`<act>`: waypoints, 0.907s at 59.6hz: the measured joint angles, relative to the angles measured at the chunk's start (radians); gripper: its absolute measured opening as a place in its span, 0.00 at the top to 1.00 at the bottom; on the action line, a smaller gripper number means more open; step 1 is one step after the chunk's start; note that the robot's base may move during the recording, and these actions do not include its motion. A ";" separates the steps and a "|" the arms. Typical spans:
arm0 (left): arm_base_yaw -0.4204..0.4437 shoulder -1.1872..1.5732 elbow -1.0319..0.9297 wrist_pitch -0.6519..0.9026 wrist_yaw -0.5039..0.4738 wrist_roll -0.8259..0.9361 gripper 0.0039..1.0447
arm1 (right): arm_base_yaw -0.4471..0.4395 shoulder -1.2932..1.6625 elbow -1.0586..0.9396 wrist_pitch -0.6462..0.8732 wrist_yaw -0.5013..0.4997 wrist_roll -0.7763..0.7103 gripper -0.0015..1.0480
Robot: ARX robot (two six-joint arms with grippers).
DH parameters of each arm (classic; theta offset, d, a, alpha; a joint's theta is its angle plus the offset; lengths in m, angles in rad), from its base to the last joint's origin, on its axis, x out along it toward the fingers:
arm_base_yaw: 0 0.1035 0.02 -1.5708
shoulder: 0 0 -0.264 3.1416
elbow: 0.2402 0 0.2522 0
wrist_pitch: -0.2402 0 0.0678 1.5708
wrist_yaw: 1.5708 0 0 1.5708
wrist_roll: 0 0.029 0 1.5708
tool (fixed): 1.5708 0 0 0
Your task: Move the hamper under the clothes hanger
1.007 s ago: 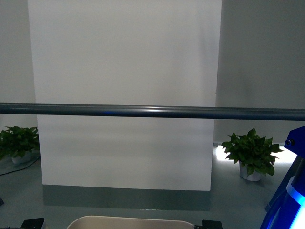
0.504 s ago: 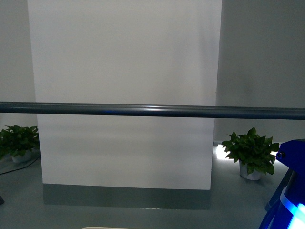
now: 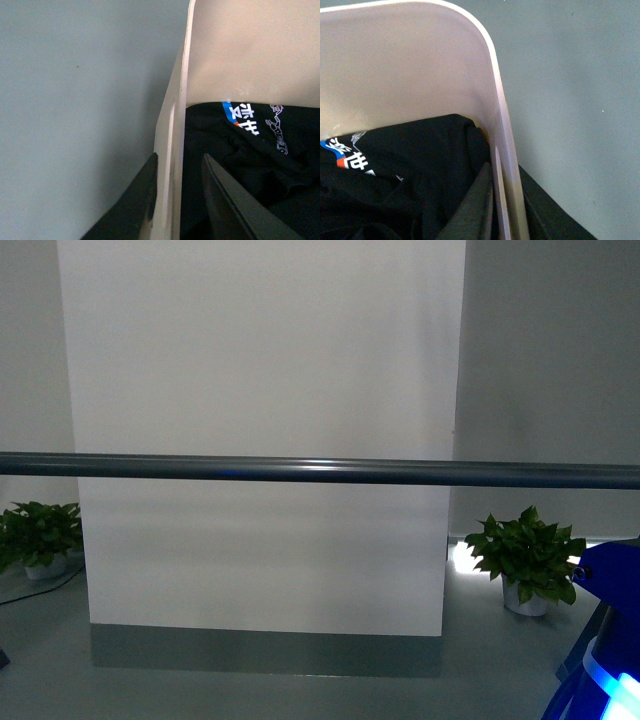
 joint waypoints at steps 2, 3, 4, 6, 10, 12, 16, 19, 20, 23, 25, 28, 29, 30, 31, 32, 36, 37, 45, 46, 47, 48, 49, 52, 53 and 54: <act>0.000 -0.002 0.000 0.005 -0.001 -0.001 0.64 | 0.000 0.000 0.000 0.005 0.003 -0.002 0.72; 0.000 -0.004 0.000 0.008 -0.001 -0.002 0.63 | 0.000 -0.002 0.000 0.006 0.005 -0.002 0.71; 0.000 -0.006 0.000 0.010 -0.001 -0.003 0.61 | 0.000 -0.003 0.000 0.008 0.007 -0.002 0.69; 0.000 -0.012 -0.001 0.013 -0.002 -0.006 0.58 | 0.000 -0.006 -0.001 0.012 0.011 -0.004 0.66; 0.000 -0.029 -0.005 0.022 -0.002 -0.011 0.50 | 0.000 -0.018 -0.007 0.021 0.020 -0.008 0.57; 0.000 -0.051 -0.009 0.027 -0.003 -0.016 0.42 | 0.000 -0.027 -0.012 0.026 0.024 -0.012 0.52; 0.000 -0.088 -0.016 0.040 -0.003 -0.023 0.32 | -0.001 -0.055 -0.022 0.034 0.033 -0.023 0.42; 0.000 -0.108 -0.021 0.045 -0.003 -0.024 0.27 | -0.001 -0.074 -0.027 0.039 0.035 -0.030 0.35; 0.000 -0.115 -0.023 0.047 -0.003 -0.024 0.25 | -0.001 -0.079 -0.027 0.040 0.035 -0.031 0.34; 0.000 -0.138 -0.028 0.053 -0.002 -0.026 0.19 | -0.001 -0.095 -0.032 0.043 0.037 -0.037 0.29; 0.000 -0.156 -0.032 0.056 0.000 -0.026 0.15 | -0.001 -0.112 -0.036 0.047 0.040 -0.045 0.23; 0.000 -0.181 -0.038 0.061 0.001 -0.026 0.09 | 0.000 -0.132 -0.041 0.051 0.043 -0.052 0.17; 0.000 -0.194 -0.041 0.063 0.001 -0.026 0.05 | 0.000 -0.137 -0.043 0.052 0.045 -0.055 0.15; 0.000 -0.204 -0.043 0.064 0.002 -0.025 0.04 | 0.000 -0.142 -0.044 0.053 0.045 -0.057 0.13; 0.000 -0.208 -0.044 0.064 0.002 -0.025 0.04 | 0.000 -0.152 -0.047 0.055 0.047 -0.061 0.10; 0.000 -0.215 -0.046 0.064 0.004 -0.025 0.04 | 0.000 -0.156 -0.048 0.056 0.047 -0.063 0.08; 0.000 -0.261 -0.054 0.065 0.011 -0.026 0.07 | 0.000 -0.179 -0.055 0.061 0.055 -0.075 0.06; 0.000 -0.267 -0.056 0.065 0.012 -0.026 0.06 | 0.000 -0.188 -0.059 0.063 0.057 -0.080 0.07; 0.000 -0.365 -0.065 0.068 0.021 -0.019 0.06 | 0.000 -0.246 -0.078 0.074 0.068 -0.121 0.08; 0.000 -0.369 -0.065 0.068 0.021 -0.019 0.06 | 0.000 -0.257 -0.082 0.076 0.071 -0.127 0.08; 0.000 -0.389 -0.065 0.068 0.024 -0.017 0.06 | 0.000 -0.269 -0.085 0.077 0.072 -0.137 0.08; 0.000 -0.401 -0.065 0.068 0.024 -0.016 0.06 | 0.000 -0.280 -0.087 0.078 0.075 -0.145 0.08; 0.000 -0.420 -0.065 0.068 0.024 -0.012 0.06 | 0.001 -0.291 -0.090 0.080 0.079 -0.154 0.08; 0.000 -0.461 -0.065 0.068 0.025 -0.005 0.06 | 0.002 -0.321 -0.097 0.089 0.086 -0.175 0.08; -0.001 -0.478 -0.065 0.068 0.026 -0.001 0.06 | 0.003 -0.335 -0.100 0.092 0.088 -0.186 0.08; -0.001 -0.493 -0.065 0.068 0.027 0.001 0.06 | 0.003 -0.341 -0.101 0.093 0.090 -0.191 0.08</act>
